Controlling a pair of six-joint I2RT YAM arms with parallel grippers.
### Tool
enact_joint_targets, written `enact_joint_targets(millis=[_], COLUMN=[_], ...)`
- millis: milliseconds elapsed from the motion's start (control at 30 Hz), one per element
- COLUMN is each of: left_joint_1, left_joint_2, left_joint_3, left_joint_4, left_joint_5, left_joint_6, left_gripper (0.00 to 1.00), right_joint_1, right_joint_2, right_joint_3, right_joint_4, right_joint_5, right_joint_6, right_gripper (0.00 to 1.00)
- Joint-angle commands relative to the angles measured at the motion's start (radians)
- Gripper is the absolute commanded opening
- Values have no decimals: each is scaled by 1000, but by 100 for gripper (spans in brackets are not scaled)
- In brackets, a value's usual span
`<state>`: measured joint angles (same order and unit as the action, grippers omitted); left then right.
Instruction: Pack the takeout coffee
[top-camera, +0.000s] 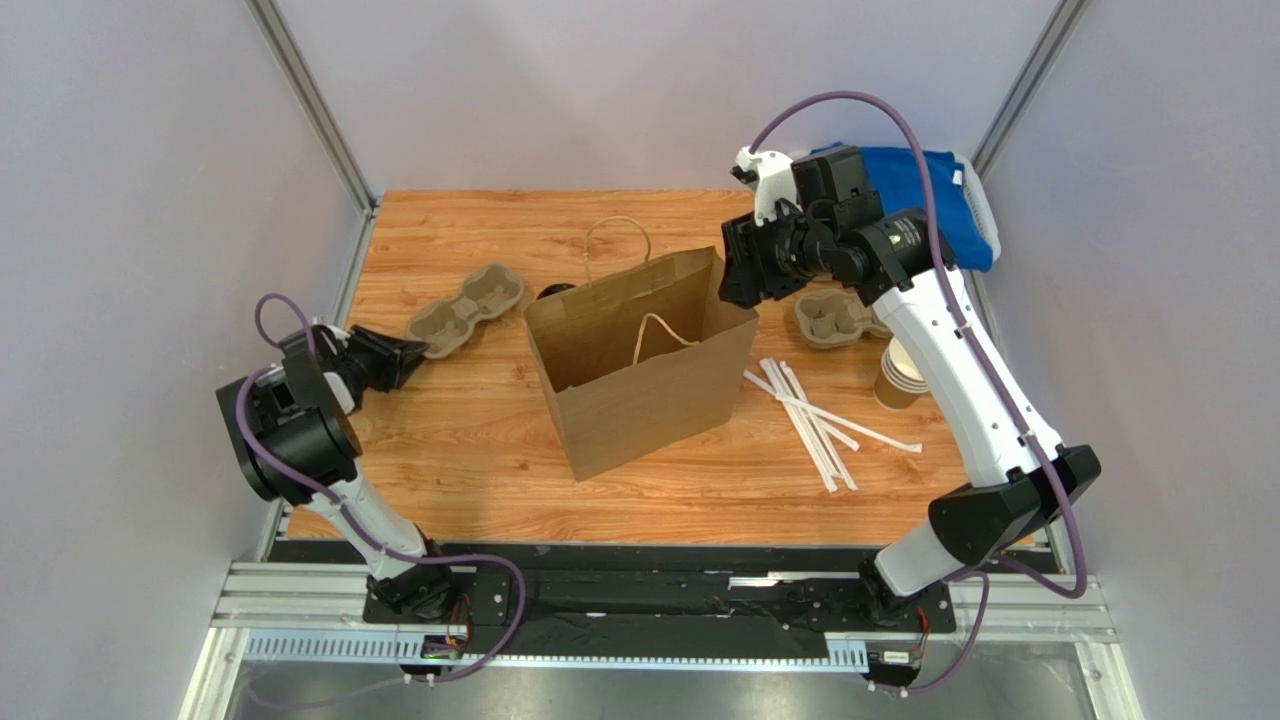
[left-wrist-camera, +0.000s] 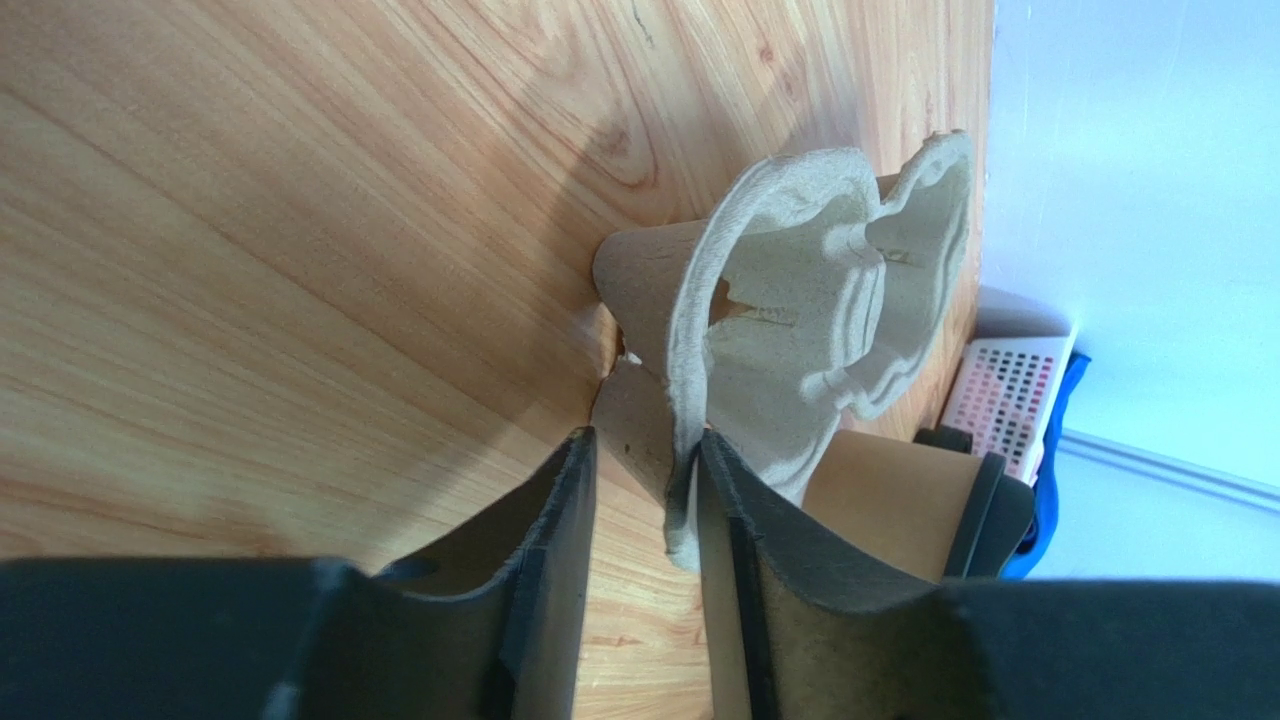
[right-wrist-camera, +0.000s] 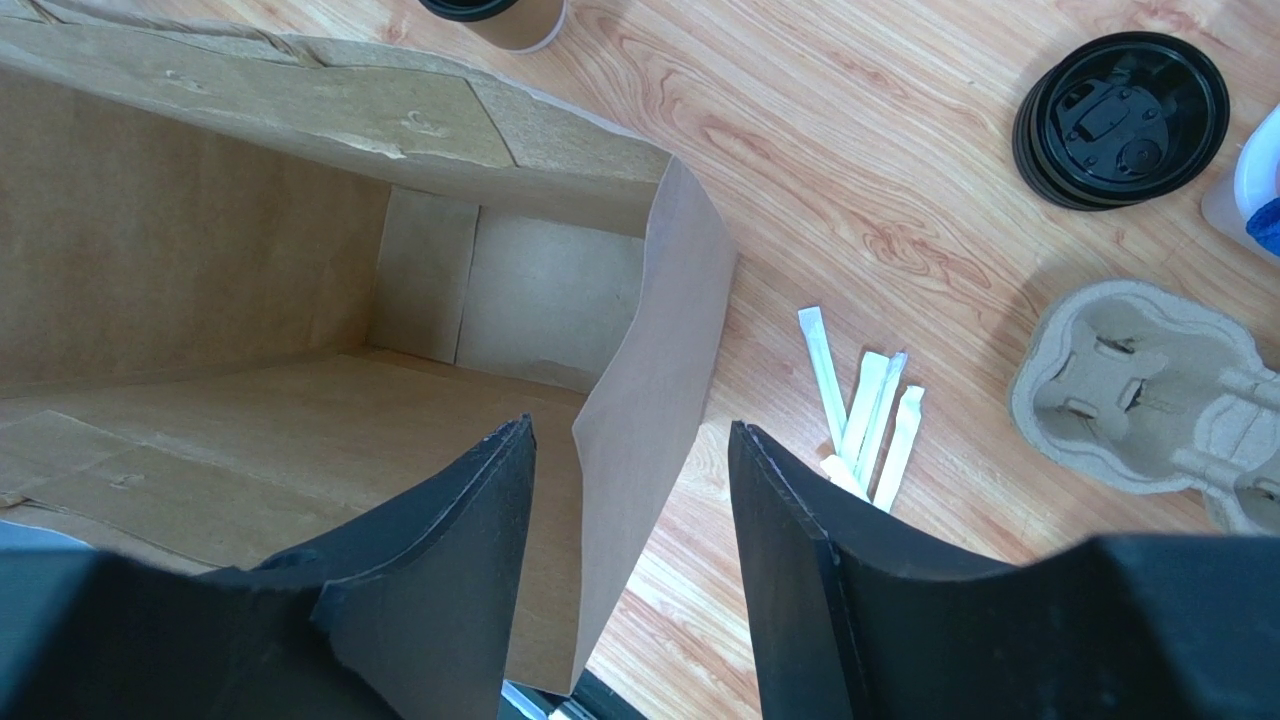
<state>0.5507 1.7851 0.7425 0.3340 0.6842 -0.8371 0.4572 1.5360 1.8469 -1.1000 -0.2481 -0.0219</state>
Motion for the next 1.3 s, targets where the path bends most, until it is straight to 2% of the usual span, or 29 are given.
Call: enact_joint_targets(millis=[0, 100, 133, 200, 233, 300, 400, 433, 533, 667, 700, 800, 867, 900, 933, 1000, 1067, 1200, 1267], left_joint_1=[-14, -14, -14, -14, -14, -14, -14, -15, -14, -17, -18, -24, -25, -25, -26, -21, -20, -8, -3], left_joint_2=[-43, -35, -35, -38, -35, -26, 19, 49, 92, 138, 163, 258, 286, 280, 271, 223, 185, 93, 79], left_joint_3=[17, 81, 99, 145, 165, 237, 372, 406, 553, 641, 670, 773, 804, 802, 785, 752, 669, 493, 453], left_joint_4=[10, -88, -139, -179, -249, -320, -516, -618, -803, -929, -1011, -1120, -1141, -1129, -1113, -1048, -982, -760, -686], left_joint_5=[-28, -40, -43, -38, -41, -34, -14, 12, 67, 95, 97, 86, 78, 80, 78, 81, 86, 103, 110], left_joint_6=[12, 82, 108, 174, 202, 306, 432, 531, 701, 835, 868, 957, 975, 966, 955, 899, 842, 623, 572], left_gripper=[34, 23, 15, 6, 0, 0, 0, 0, 0, 0, 0, 0, 6, 20, 30, 41, 42, 46, 46], right_joint_1=[0, 1, 1, 1, 0, 1, 0, 0, 0, 0, 0, 0, 0, 0, 0, 0, -2, -2, 1], right_joint_2=[6, 10, 12, 12, 12, 9, 0, -4, -13, -16, -16, -16, -17, -19, -20, -23, -25, -34, -39], right_joint_3=[37, 37, 37, 37, 37, 34, 26, 22, 12, 9, 9, 9, 9, 9, 9, 11, 12, 9, 6], right_joint_4=[11, 11, 11, 9, 9, 9, 9, 9, 9, 9, 9, 8, 6, 6, 5, 3, 3, 5, 6], right_joint_5=[9, 4, 4, 6, 4, 3, 3, 3, 0, -6, -10, -11, -14, -14, -13, -14, -13, -7, -6], right_joint_6=[11, 2, -1, -6, -7, -9, -9, -9, -10, -9, -10, -13, -12, -12, -12, -12, -12, -12, -13], right_gripper=[54, 53, 53, 52, 52, 52, 51, 51, 51, 50, 50, 50, 51, 50, 50, 51, 51, 52, 54])
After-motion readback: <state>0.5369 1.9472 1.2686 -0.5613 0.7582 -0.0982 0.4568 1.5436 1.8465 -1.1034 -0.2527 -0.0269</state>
